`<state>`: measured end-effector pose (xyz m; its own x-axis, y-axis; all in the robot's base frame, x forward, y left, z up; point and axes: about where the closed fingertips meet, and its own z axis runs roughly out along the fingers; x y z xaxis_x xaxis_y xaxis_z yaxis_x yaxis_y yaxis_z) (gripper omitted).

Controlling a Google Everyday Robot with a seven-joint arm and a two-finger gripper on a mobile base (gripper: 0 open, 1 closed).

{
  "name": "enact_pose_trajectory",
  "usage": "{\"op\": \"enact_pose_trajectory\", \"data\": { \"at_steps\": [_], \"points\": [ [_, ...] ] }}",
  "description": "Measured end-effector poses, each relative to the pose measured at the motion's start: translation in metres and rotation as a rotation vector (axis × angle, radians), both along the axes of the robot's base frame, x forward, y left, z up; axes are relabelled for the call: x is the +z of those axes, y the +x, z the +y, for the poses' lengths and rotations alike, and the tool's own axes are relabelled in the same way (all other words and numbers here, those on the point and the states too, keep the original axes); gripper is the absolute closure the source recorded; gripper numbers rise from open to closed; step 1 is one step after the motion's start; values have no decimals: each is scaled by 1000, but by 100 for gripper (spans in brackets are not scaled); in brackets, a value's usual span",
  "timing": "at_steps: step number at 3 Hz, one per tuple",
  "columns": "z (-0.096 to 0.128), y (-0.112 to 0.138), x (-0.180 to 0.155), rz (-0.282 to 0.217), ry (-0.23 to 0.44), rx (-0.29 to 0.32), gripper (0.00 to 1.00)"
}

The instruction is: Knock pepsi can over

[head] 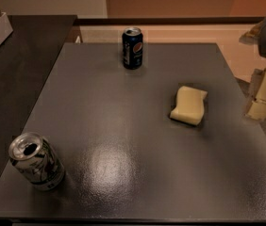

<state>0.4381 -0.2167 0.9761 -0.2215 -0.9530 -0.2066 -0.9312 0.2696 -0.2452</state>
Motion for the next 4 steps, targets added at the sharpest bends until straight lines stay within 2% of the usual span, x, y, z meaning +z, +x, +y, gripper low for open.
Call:
{"op": "enact_pose_trajectory", "data": {
  "at_steps": [1, 2, 4],
  "points": [
    [1, 0, 2, -11, -4, 0, 0],
    [11, 14, 1, -38, 57, -36, 0],
    [48, 78, -7, -109, 242, -139, 0]
  ]
}}
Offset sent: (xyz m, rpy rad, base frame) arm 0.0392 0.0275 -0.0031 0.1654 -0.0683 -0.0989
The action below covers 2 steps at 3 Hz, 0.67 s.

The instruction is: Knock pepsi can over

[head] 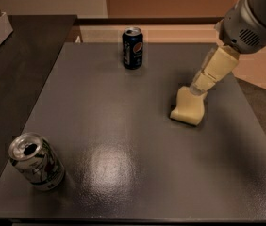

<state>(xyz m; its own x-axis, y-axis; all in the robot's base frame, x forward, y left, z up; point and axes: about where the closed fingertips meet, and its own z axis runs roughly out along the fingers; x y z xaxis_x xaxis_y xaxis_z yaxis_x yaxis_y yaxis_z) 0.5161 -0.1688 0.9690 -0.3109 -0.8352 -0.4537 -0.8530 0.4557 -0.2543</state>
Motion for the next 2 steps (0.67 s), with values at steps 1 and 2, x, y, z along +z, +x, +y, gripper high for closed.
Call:
{"op": "enact_pose_trajectory", "data": {
  "at_steps": [1, 2],
  "points": [
    [22, 32, -9, -55, 98, -35, 0],
    [49, 67, -11, -120, 215, -44, 0]
  ]
}}
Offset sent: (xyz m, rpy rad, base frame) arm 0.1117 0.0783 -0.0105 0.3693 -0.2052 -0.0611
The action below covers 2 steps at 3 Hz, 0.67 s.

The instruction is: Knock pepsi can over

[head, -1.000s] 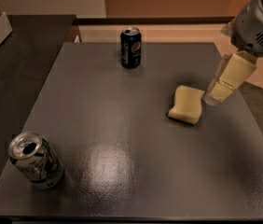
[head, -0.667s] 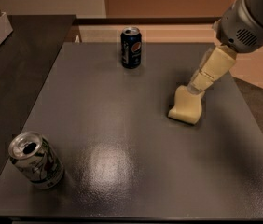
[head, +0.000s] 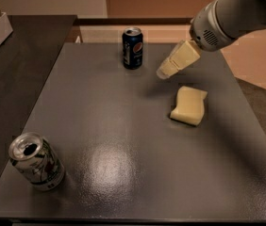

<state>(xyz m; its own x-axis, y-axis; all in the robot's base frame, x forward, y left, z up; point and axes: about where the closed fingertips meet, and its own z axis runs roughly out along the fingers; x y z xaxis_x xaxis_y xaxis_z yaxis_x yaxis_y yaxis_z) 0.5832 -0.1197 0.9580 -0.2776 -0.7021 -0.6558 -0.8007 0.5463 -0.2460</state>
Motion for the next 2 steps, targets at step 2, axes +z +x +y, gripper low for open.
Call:
{"op": "enact_pose_trajectory", "data": {
  "at_steps": [2],
  "points": [
    [53, 64, -4, -69, 192, 17, 0]
  ]
}}
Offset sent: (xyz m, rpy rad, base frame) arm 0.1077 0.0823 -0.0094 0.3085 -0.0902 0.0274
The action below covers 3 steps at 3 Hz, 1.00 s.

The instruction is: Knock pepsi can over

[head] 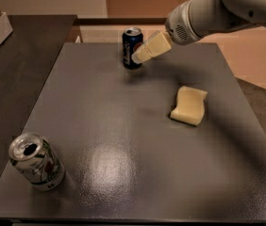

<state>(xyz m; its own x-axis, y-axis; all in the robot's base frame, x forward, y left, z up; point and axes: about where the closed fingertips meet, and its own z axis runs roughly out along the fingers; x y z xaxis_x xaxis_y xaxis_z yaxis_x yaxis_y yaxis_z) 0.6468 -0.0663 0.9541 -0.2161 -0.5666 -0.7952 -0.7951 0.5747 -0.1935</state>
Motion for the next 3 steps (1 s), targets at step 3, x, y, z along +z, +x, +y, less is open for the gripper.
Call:
{"op": "enact_pose_trajectory", "data": {
  "at_steps": [3],
  "points": [
    [53, 68, -29, 44, 127, 28, 0]
  ]
}}
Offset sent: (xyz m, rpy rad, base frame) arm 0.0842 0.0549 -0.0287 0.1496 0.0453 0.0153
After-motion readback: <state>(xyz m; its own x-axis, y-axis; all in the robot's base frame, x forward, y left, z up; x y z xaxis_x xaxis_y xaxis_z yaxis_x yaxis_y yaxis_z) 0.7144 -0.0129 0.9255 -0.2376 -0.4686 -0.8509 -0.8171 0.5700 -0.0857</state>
